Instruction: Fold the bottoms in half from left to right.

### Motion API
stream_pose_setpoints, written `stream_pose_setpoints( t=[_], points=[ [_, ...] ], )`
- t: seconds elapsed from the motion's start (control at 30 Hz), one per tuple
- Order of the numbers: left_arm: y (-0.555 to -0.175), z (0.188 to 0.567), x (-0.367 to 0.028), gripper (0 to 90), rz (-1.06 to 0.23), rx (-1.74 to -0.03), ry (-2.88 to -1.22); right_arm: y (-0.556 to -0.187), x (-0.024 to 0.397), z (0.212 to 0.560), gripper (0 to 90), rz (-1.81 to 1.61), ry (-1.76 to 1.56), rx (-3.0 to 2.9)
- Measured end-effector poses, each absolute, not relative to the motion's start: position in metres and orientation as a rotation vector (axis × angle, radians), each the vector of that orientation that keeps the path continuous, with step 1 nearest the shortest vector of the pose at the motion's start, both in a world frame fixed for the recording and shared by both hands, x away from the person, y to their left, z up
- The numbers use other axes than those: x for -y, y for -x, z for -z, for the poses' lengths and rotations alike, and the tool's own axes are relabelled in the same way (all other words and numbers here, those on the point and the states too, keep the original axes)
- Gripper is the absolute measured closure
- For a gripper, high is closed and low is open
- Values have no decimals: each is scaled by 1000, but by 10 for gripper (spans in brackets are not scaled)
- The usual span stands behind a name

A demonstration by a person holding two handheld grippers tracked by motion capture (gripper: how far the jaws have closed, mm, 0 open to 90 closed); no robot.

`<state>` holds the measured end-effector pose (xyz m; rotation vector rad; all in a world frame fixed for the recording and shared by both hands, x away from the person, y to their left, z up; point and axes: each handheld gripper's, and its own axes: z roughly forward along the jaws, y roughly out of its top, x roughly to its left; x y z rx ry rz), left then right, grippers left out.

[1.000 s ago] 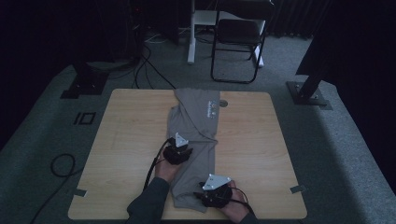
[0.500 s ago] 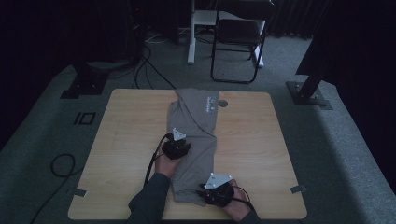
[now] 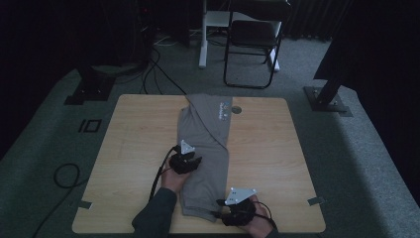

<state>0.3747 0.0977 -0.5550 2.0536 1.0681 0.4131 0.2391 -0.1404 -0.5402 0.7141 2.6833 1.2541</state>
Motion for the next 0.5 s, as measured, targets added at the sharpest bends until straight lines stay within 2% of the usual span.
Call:
stream_pose_setpoints(
  t=[0.07,0.3,0.5],
  points=[
    [-372,554,-102,604,-437,-1071,-2039,-243,141,539,509,-1269,-736,-2658],
    [-387,554,-114,603,-533,-1140,-2041,-301,134,536,501,-1173,-919,-2463],
    [-390,553,-117,632,-499,-1111,-2095,-358,114,546,498,-1139,-1082,-2358]
  ],
)
